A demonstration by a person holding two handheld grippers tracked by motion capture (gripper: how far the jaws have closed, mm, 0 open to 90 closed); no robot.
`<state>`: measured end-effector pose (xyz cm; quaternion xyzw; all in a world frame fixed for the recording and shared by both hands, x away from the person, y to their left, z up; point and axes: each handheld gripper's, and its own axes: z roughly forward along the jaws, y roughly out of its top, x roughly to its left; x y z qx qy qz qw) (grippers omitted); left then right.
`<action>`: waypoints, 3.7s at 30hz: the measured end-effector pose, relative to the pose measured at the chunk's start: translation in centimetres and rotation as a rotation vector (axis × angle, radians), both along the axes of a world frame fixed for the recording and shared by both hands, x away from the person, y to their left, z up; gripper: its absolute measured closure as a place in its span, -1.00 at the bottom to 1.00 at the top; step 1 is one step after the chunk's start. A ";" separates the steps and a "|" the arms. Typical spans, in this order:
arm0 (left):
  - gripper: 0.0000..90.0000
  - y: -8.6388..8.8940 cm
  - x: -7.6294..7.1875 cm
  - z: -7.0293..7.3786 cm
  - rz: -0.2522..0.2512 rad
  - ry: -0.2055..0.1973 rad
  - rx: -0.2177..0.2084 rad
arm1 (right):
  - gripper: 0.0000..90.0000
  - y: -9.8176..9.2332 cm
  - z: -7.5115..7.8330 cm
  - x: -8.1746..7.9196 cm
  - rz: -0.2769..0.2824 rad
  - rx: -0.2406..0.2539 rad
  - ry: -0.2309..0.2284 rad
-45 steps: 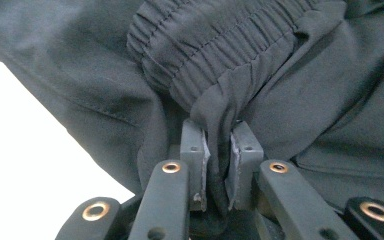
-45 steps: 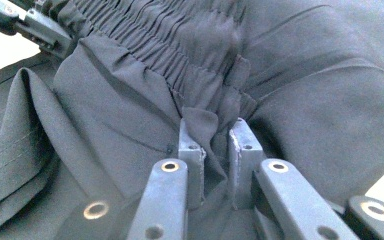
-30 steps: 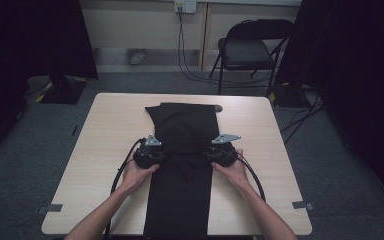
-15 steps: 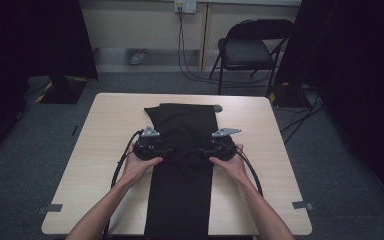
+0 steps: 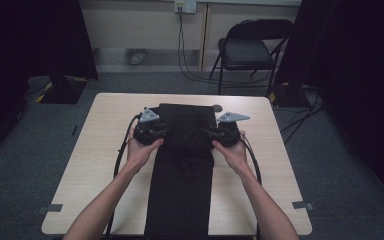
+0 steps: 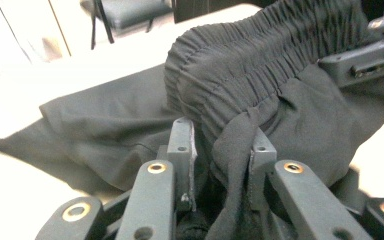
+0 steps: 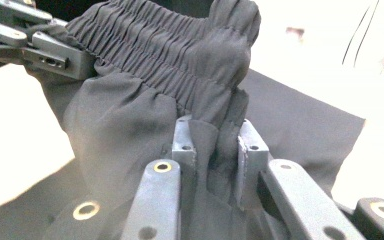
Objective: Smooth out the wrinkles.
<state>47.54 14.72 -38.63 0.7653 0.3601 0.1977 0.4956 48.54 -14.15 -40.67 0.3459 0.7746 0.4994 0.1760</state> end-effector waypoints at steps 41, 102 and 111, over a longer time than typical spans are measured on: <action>0.40 -0.9 -6.9 -9.4 -0.127 0.202 0.211 | 0.43 -0.7 -8.3 -6.1 0.068 -0.173 0.119; -0.09 -0.1 -10.1 -10.0 -0.234 0.261 0.245 | -0.28 2.7 -9.4 -9.3 0.224 -0.249 0.120; -0.07 0.5 -9.3 -9.0 -0.177 0.223 0.212 | -0.29 2.1 -9.5 -11.9 0.245 -0.247 0.119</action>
